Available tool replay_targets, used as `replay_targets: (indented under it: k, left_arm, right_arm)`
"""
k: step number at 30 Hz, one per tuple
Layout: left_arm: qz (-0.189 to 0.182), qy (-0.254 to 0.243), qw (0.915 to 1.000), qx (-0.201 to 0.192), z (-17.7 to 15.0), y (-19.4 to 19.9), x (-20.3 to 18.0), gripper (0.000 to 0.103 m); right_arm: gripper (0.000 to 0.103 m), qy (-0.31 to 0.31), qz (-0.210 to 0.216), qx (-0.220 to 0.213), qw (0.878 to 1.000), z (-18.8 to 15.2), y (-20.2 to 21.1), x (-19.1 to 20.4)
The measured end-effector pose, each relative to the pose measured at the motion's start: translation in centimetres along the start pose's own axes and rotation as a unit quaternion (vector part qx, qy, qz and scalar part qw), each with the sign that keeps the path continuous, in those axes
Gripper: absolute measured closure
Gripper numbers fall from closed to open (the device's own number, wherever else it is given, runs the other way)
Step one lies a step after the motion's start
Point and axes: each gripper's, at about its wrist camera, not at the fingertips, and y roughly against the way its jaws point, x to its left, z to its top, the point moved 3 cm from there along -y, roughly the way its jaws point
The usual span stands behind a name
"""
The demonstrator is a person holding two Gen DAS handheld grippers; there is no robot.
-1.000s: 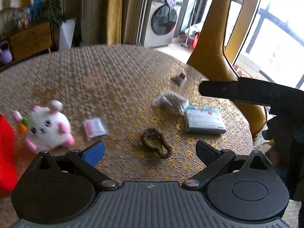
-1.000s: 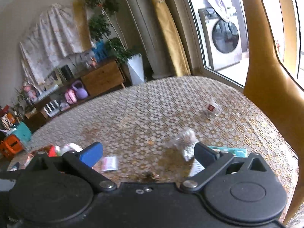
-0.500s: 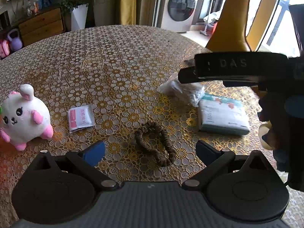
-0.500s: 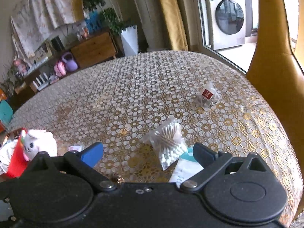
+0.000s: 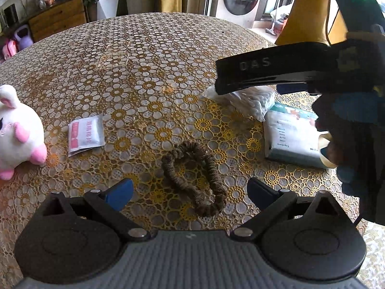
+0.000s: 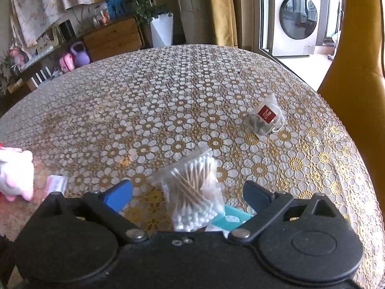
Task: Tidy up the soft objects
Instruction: 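Grasp the brown hair tie with the left tool while the right tool grasps the cotton swab bag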
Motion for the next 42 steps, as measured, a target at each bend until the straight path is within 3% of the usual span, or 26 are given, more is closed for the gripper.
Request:
replay_targets:
  k: [2,6,9,13,16,18,21,24,29,42]
  left_arm:
    - [0.002,-0.002,1.0000,0.001,-0.1,-0.2,-0.2,0.007]
    - [0.007,-0.003,1.0000,0.006,-0.3,-0.9,-0.2,0.026]
    - [0.016,-0.010,0.9998,-0.002,-0.3,-0.9,-0.4,0.033]
    - [0.026,-0.017,0.9995,-0.010,-0.2,-0.7,-0.3,0.055]
    - [0.024,-0.021,0.9994,-0.013,0.0,-0.6,-0.3,0.072]
    - [0.027,-0.027,0.9992,-0.014,0.0,-0.6,-0.4,0.072]
    - [0.027,-0.037,0.9988,-0.016,-0.1,-0.5,-0.6,0.082]
    - [0.026,-0.037,0.9988,-0.017,-0.1,-0.4,-0.3,0.086]
    - [0.023,-0.018,0.9994,-0.017,0.1,-0.1,0.8,0.087]
    - [-0.006,0.023,0.9990,-0.037,1.0,3.2,3.8,0.088]
  right_arm:
    - [0.009,-0.002,0.003,0.006,1.000,-0.1,-0.6,-0.2]
    - [0.016,0.000,0.002,0.012,1.000,-0.3,-1.4,-0.2]
    - [0.023,0.007,0.000,0.013,1.000,-0.5,-1.6,0.0]
    - [0.028,0.019,-0.007,0.012,1.000,-0.6,-1.8,0.3]
    - [0.041,0.022,-0.019,0.009,1.000,-0.7,-1.8,0.2]
    - [0.049,0.020,-0.022,0.007,1.000,-0.6,-1.7,0.0]
    - [0.062,0.019,-0.025,0.004,1.000,-0.6,-1.6,-0.2]
    - [0.068,0.020,-0.029,-0.002,0.999,-0.6,-1.4,-0.2]
    - [0.070,0.017,-0.029,-0.026,0.999,-0.5,-0.1,-0.1]
    - [0.070,-0.044,0.037,-0.057,0.997,-1.5,6.3,1.3]
